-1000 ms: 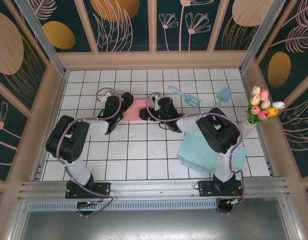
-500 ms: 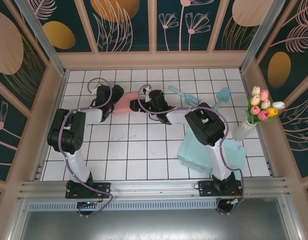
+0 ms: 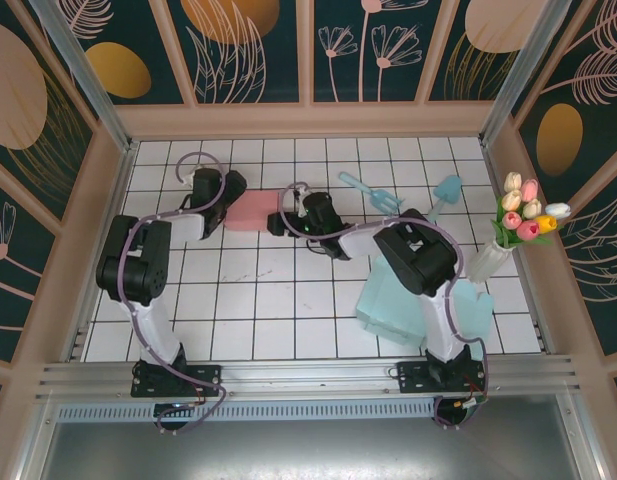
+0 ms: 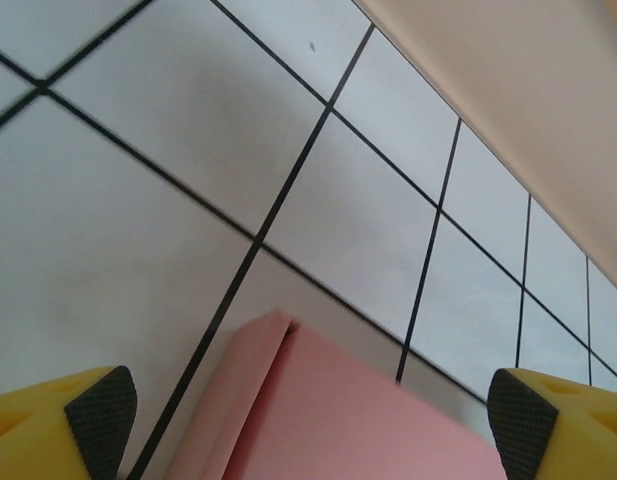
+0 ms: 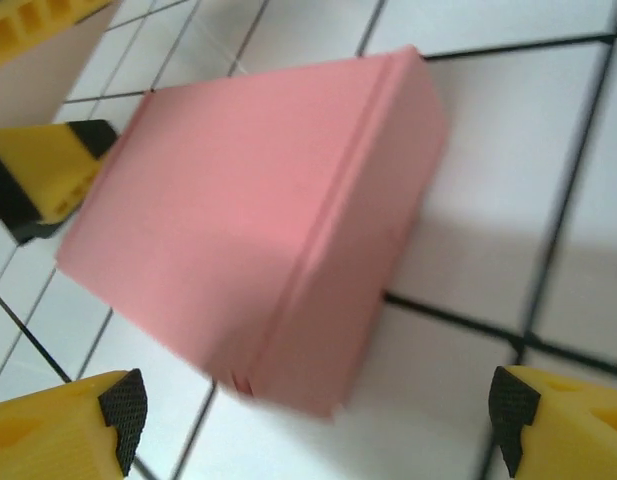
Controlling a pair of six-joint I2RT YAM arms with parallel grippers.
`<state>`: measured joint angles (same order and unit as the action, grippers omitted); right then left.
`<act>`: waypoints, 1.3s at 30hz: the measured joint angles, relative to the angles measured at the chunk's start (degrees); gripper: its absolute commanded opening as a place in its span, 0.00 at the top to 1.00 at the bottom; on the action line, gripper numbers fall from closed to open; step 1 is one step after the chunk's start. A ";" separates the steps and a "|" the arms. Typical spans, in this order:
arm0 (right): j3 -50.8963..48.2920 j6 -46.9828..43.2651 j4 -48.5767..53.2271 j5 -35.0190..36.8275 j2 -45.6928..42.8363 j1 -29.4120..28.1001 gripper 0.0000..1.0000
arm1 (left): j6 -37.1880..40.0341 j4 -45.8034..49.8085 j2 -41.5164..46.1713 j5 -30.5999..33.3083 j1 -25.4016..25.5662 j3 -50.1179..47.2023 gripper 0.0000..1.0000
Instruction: Fold the paper box
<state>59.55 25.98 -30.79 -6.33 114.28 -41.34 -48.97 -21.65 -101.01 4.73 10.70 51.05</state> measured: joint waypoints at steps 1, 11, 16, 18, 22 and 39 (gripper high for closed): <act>-1.40 -0.26 0.20 1.03 -2.12 -0.15 0.01 | 0.20 0.04 2.75 -0.09 0.09 -1.92 0.09; -11.69 -5.33 13.94 26.82 -28.39 -13.03 0.01 | 1.40 -2.45 24.61 3.39 18.86 -22.16 0.11; -15.80 -2.51 28.55 42.47 -40.59 -20.68 0.01 | -1.90 -2.93 28.98 7.15 31.47 -30.25 0.12; -16.83 -0.02 35.47 47.65 -45.09 -22.21 0.01 | -3.63 -3.65 29.05 8.76 36.30 -31.26 0.12; -18.84 3.56 46.97 52.83 -54.14 -23.41 0.01 | -7.21 -6.58 26.23 11.02 44.59 -30.99 0.13; -33.51 -1.31 48.70 56.24 -82.42 -22.16 0.06 | -21.94 -11.19 3.96 13.84 63.56 -15.34 0.27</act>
<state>26.04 24.67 17.91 49.91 31.86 -63.51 -70.91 -32.84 -97.06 18.57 74.26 35.70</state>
